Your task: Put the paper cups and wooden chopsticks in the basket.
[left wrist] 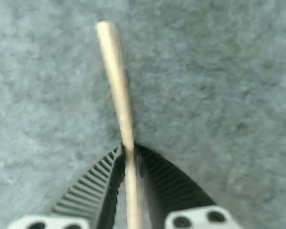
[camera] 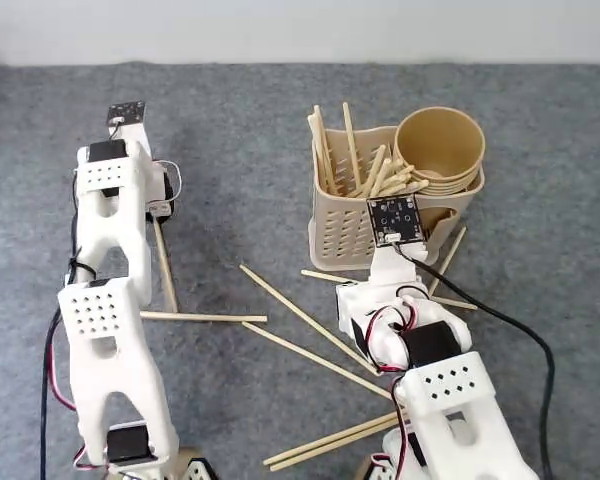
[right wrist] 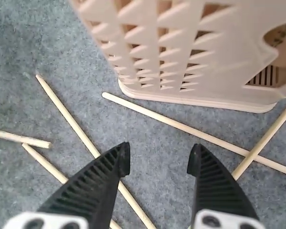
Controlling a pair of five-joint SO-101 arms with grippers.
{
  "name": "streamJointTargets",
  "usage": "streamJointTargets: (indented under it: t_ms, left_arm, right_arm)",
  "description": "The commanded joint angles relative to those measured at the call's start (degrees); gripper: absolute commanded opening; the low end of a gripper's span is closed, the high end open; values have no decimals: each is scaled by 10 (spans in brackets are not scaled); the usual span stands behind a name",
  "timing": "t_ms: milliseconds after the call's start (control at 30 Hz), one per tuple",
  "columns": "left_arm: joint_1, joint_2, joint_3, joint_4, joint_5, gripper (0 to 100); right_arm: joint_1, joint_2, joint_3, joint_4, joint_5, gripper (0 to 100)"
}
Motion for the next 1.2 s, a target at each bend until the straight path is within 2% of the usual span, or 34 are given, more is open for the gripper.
streamJointTargets:
  t_ms: [0, 167, 433, 600, 767, 967, 1067, 1167]
  left_arm:
    - [6, -2, -58, 64, -4, 13]
    - [32, -2, -173, 165, -2, 13]
    - [36, -18, -250, 164, 0, 12]
    - [35, -103, -249, 164, 0, 12]
    - [38, -212, -249, 164, 3, 12]
    - [98, -331, -249, 162, 75, 12]
    - [152, -371, -253, 160, 105, 12]
    - [206, -399, -253, 126, 134, 12]
  right_arm:
    - [4, -7, -4, -10, -6, 212]
    - [6, -8, -4, -6, -6, 212]
    - [6, -8, -4, 0, -6, 212]
    - [0, -28, -25, 57, -6, 212]
    - [0, -109, -22, 95, -6, 212]
    - [-27, -225, -2, 137, -7, 212]
    - [-18, -285, 17, 137, -6, 212]
    - [0, -339, 31, 137, -6, 212]
